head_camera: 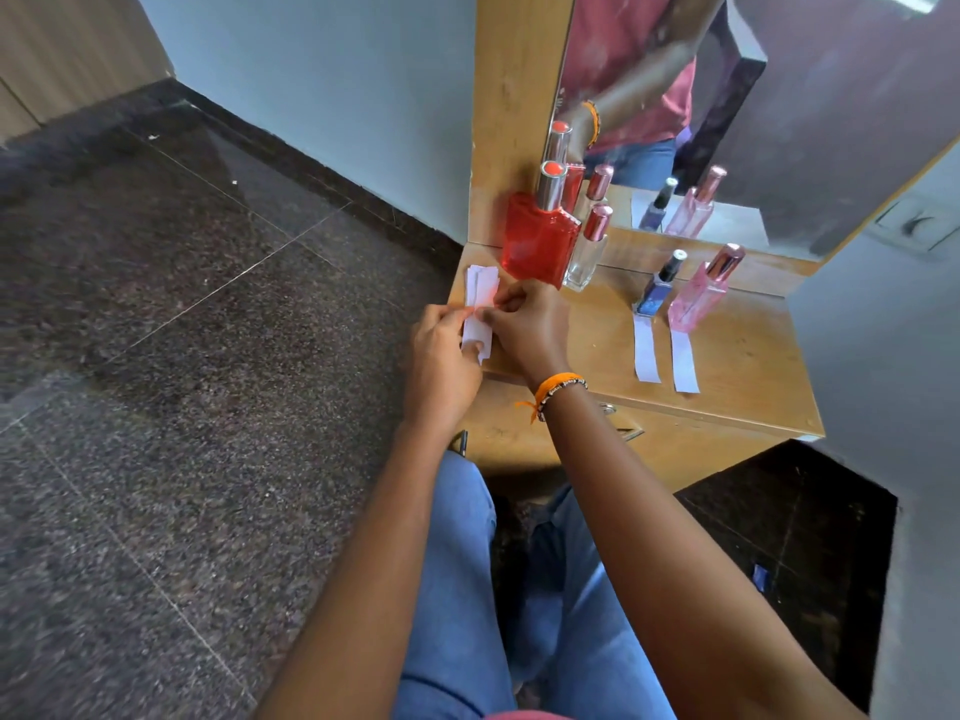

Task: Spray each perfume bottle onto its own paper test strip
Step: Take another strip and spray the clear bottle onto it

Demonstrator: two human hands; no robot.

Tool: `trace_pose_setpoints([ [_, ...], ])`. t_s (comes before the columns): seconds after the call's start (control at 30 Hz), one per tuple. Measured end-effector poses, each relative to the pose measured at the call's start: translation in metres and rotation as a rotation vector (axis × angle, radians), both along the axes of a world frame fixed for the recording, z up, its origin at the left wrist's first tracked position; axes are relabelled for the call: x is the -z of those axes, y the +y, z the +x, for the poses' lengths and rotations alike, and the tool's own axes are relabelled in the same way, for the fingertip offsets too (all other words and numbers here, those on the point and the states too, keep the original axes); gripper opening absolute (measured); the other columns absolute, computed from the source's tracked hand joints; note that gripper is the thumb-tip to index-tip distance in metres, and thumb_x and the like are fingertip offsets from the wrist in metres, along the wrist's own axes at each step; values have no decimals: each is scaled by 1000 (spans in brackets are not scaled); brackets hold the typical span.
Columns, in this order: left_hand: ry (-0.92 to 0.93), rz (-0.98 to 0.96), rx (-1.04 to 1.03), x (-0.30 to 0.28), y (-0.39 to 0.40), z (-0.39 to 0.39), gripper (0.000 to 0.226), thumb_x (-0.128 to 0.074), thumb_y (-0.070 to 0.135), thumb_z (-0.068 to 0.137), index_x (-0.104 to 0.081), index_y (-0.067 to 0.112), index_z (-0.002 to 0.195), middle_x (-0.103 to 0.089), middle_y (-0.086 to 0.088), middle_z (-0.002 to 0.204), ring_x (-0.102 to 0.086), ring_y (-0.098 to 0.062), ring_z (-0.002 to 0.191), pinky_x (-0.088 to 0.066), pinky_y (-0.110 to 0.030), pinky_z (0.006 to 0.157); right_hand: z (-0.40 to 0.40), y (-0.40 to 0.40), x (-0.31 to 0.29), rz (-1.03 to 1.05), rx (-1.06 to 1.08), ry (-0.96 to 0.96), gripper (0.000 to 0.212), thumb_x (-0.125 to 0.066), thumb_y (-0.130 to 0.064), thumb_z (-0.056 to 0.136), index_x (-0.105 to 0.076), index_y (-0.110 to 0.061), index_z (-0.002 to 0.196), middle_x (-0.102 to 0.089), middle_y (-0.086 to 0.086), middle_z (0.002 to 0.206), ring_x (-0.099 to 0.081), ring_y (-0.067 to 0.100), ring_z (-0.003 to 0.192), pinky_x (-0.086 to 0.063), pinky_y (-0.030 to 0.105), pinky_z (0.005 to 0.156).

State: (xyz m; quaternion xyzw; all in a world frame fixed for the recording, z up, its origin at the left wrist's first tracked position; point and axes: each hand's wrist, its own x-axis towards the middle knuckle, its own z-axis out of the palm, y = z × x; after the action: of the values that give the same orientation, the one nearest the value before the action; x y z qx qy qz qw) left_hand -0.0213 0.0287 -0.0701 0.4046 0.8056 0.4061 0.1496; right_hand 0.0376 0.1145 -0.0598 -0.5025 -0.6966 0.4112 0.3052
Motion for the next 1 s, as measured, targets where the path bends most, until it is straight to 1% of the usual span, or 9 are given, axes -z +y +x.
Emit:
trace_pose_setpoints([
  [0.1, 5, 19, 4, 3, -1, 0, 37, -59, 8, 85, -57, 9, 122, -51, -8, 123, -57, -29, 107, -48, -44, 92, 0, 3, 1, -100, 47, 52, 15, -79, -10, 69, -65, -13, 72, -68, 4, 76, -64, 20, 75, -54, 38, 74],
  [0.2, 8, 22, 4, 3, -1, 0, 36, -58, 10, 87, -56, 7, 123, -51, -8, 124, -56, -27, 108, -48, -41, 93, 1, 6, 0, -197, 65, 79, 24, -82, -12, 67, -60, -22, 62, -69, 3, 71, -69, 23, 74, -57, 45, 77],
  [0.27, 4, 26, 0, 3, -1, 0, 36, -57, 10, 88, -56, 7, 123, -51, -7, 125, -57, -26, 108, -48, -39, 93, 2, 6, 0, -242, 62, 95, 23, -82, -12, 68, -61, -22, 62, -72, 5, 71, -71, 24, 72, -58, 48, 77],
  [0.43, 36, 42, 5, 3, -1, -1, 40, -57, 6, 86, -55, 10, 126, -53, -10, 123, -58, -30, 104, -48, -43, 91, 3, 6, -1, -300, 79, 153, 24, -77, -7, 73, -62, -18, 59, -71, 12, 73, -71, 30, 73, -59, 50, 75],
  [0.57, 40, 38, 14, 3, 0, 0, 42, -57, 7, 86, -54, 13, 127, -53, -9, 123, -58, -30, 104, -48, -46, 90, 4, 6, -5, -311, 85, 185, 22, -74, -7, 78, -63, -17, 61, -72, 13, 80, -71, 31, 78, -60, 45, 74],
  [0.67, 30, 34, 9, 3, 0, 0, 43, -58, 7, 86, -53, 14, 128, -54, -9, 123, -57, -30, 106, -49, -47, 89, 2, 3, -2, -220, 88, 118, 21, -75, -10, 76, -65, -20, 60, -73, 10, 75, -71, 29, 73, -59, 48, 72],
  [0.73, 29, 30, 8, 2, 1, 0, 45, -57, 6, 87, -51, 15, 130, -53, -9, 124, -57, -29, 106, -49, -47, 90, 1, 3, 0, -173, 91, 73, 18, -75, -11, 75, -66, -21, 63, -73, 8, 75, -70, 27, 73, -58, 46, 74],
  [0.87, 63, 38, 29, 3, 1, 0, 44, -54, 5, 88, -52, 15, 131, -53, -8, 122, -57, -28, 106, -48, -44, 91, 1, 4, -3, -115, 61, 2, 7, -72, -12, 76, -68, -16, 72, -72, 7, 76, -69, 25, 75, -58, 43, 75],
  [1.0, 113, 34, 29, 3, 0, 2, 40, -53, 5, 89, -54, 10, 128, -54, -7, 123, -50, -26, 111, -46, -38, 93, 2, 6, -5, -109, 31, -1, 13, -70, -11, 76, -64, -19, 68, -71, 7, 76, -68, 27, 77, -58, 44, 75],
])
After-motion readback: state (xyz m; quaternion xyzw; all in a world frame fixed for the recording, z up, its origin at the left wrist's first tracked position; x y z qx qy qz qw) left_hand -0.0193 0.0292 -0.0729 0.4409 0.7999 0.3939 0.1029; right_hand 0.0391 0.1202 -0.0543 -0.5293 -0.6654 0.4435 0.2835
